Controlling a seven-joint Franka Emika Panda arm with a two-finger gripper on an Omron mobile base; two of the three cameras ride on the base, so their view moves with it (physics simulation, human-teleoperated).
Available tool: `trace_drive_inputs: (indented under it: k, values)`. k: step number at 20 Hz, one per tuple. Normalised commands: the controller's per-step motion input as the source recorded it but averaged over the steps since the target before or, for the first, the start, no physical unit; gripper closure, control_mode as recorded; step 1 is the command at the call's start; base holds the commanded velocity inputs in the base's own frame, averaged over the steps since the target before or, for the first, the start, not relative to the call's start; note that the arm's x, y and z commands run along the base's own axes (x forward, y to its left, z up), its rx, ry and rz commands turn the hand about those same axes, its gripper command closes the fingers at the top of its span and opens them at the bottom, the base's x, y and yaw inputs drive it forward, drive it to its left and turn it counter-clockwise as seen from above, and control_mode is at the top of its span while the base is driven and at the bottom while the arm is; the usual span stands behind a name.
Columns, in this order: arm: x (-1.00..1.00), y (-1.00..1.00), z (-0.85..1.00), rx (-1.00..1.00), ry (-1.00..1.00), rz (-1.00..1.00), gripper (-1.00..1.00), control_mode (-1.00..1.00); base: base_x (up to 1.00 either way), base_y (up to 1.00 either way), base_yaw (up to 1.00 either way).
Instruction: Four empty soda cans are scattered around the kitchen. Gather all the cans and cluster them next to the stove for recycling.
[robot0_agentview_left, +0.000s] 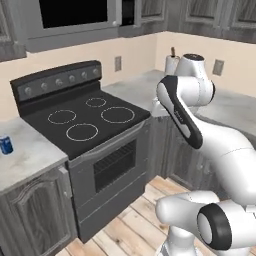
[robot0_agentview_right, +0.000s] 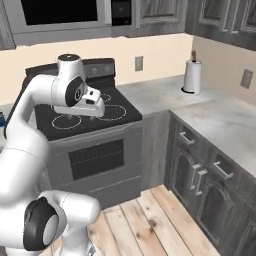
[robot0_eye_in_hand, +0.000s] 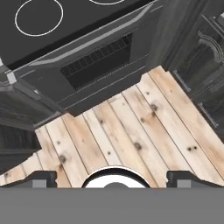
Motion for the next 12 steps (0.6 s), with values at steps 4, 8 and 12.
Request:
trace_drive_inputs:
  k: [4, 8, 12]
  values:
    - [0.00, 0.00, 0.00, 0.00, 0.00, 0.00, -1.00, 1.00, -0.13, 0.00, -0.47]
    - [0.00, 0.00, 0.00, 0.00, 0.00, 0.00, -1.00, 1.00, -0.12, 0.00, -0.49]
    - [0.00, 0.00, 0.00, 0.00, 0.00, 0.00, -1.00, 1.00, -0.09, 0.00, -0.49]
